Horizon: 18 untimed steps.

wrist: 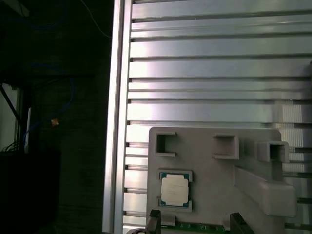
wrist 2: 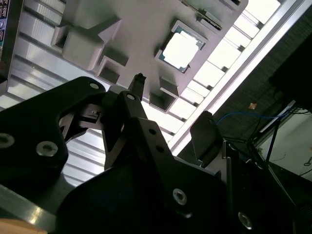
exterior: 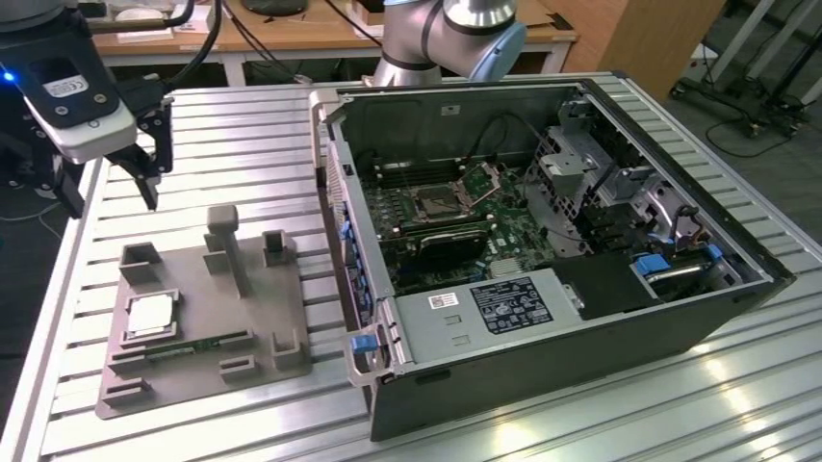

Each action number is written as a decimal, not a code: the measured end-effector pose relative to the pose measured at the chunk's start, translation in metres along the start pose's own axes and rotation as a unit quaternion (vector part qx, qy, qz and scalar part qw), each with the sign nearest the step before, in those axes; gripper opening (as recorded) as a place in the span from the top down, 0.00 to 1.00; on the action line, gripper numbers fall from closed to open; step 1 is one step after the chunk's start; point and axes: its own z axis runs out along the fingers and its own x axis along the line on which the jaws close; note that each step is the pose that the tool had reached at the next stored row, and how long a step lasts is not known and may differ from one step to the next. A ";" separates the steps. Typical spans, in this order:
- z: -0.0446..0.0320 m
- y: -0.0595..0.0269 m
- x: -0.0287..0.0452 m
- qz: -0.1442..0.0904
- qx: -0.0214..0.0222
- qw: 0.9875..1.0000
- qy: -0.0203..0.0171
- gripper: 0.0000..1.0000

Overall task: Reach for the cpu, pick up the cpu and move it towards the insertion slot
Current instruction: 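Reach for the cpu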

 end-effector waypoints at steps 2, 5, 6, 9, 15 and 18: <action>0.0023 -0.0016 0.0001 0.000 0.000 1.000 0.000 0.35; 0.0066 -0.0042 0.0001 0.000 0.000 1.000 0.000 0.35; 0.0078 -0.0053 0.0002 0.000 0.000 1.000 0.000 0.35; 0.0119 -0.0094 0.0002 0.000 0.000 1.000 0.000 0.35; 0.0206 -0.0178 0.0004 0.000 0.000 1.000 0.000 0.35; 0.0247 -0.0206 0.0004 0.000 0.000 1.000 0.000 0.35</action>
